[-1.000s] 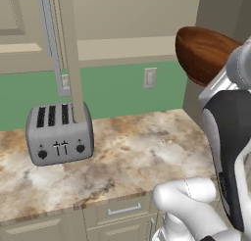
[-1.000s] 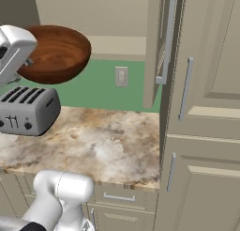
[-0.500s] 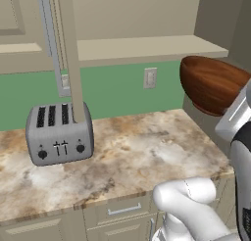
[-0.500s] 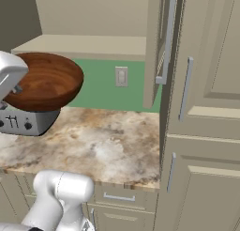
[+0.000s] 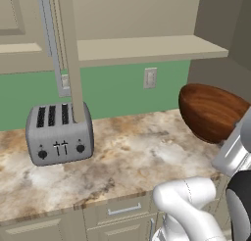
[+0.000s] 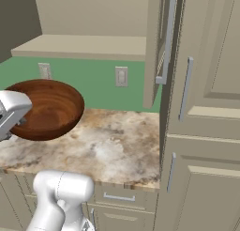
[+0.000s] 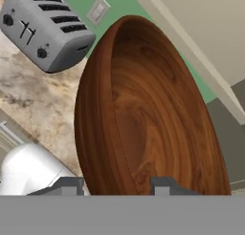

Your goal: Move the bowls from the cabinet to the plates on the dining table.

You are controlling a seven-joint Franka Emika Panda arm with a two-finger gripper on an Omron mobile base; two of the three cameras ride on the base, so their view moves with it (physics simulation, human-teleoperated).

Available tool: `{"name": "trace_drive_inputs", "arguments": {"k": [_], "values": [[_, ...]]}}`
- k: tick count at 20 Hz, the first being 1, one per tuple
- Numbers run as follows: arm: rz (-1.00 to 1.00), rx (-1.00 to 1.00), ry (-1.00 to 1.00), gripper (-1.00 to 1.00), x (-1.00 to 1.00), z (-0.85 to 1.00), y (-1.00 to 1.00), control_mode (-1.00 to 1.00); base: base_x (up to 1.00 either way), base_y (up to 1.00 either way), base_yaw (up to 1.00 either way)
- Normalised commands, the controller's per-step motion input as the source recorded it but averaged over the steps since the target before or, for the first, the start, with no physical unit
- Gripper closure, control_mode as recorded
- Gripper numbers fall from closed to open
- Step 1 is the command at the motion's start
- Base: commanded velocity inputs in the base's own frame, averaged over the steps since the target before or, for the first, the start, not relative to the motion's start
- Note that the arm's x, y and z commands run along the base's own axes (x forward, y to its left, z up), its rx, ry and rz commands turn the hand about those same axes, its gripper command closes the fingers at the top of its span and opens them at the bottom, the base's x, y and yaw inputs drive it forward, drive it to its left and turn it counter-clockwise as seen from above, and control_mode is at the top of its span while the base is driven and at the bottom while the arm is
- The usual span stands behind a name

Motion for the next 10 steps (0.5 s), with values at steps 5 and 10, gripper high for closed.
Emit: {"name": "trace_drive_inputs", "arguments": {"k": [5, 10], "values": [[0.0, 0.0, 0.0, 1.0, -0.01, -0.01, 0.0, -1.0, 0.0, 0.0, 0.0], [0.0, 0.0, 0.0, 1.0, 0.0, 0.0, 0.0, -1.0, 0.0, 0.0, 0.0]]}}
